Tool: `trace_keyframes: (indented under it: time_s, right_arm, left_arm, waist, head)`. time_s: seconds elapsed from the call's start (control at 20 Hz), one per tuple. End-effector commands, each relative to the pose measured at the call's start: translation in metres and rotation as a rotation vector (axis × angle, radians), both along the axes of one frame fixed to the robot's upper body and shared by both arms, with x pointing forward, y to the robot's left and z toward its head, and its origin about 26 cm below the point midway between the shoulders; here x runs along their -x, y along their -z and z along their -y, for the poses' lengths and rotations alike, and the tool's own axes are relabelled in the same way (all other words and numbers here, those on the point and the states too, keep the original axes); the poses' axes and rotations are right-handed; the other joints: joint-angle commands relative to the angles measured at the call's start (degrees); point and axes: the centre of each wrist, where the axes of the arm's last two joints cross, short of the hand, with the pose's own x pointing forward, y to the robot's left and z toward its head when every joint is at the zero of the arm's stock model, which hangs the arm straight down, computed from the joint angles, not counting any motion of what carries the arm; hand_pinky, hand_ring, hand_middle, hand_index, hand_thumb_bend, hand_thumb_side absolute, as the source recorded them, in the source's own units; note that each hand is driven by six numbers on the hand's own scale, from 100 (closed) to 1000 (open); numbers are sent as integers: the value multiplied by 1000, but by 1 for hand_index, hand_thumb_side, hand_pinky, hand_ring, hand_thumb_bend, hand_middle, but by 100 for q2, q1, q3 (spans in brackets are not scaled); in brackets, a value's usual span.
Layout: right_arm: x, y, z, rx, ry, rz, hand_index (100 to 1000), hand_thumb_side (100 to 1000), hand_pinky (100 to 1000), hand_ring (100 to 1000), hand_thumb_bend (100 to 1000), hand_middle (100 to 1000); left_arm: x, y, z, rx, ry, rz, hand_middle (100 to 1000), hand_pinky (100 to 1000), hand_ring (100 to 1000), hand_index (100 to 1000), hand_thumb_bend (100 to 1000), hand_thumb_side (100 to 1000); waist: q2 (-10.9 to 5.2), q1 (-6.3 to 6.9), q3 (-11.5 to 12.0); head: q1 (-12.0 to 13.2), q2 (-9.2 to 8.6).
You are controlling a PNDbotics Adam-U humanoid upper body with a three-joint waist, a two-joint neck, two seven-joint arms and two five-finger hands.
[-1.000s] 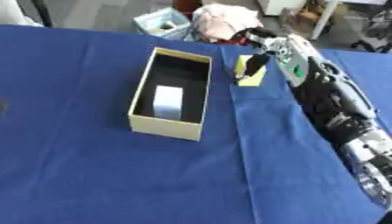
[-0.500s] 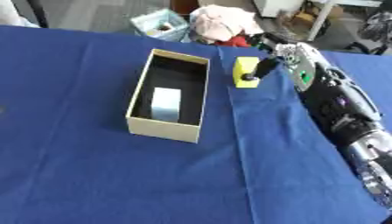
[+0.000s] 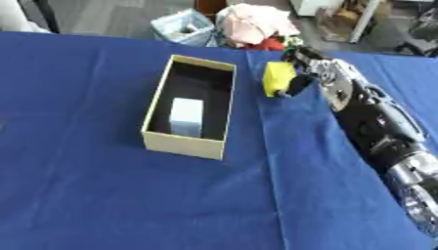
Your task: Pick up objects on the table and place them in the box.
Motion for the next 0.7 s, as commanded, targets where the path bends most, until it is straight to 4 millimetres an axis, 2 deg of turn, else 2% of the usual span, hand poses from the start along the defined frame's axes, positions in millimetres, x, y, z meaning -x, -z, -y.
trace_keyframes:
  time_s: [0.05, 0.25, 0.45, 0.65, 0.7]
  right_arm:
    - [1, -14, 10, 9, 24, 51, 804, 129, 737, 765, 538, 636]
    - [1, -14, 9, 14, 23, 86, 720, 101, 702, 715, 517, 522]
    - [1, -17, 7, 25, 24, 160, 599, 100, 652, 636, 480, 405]
    - [1, -22, 3, 34, -3, 215, 568, 100, 643, 617, 477, 376]
    - [0, -25, 2, 36, -19, 224, 566, 136, 643, 616, 456, 375]
  left_arm:
    - [1, -15, -3, -21, -1, 45, 597, 559, 552, 802, 629, 392]
    - [1, -14, -3, -21, 0, 44, 597, 560, 552, 802, 628, 392]
    - [1, -15, -3, -21, -1, 45, 597, 560, 552, 802, 627, 392]
    - [1, -15, -3, -20, -2, 45, 597, 560, 551, 802, 626, 392]
    - [1, -15, -4, -20, -3, 45, 597, 560, 551, 802, 626, 392]
  waist:
    - [-74, 62, -6]
    - [-83, 68, -18]
    - [-93, 55, -38]
    - [-108, 43, -95]
    - [-114, 40, -116]
  head:
    - [1, -6]
    - [-1, 4]
    - [-7, 0]
    - [-6, 7]
    - [-2, 8]
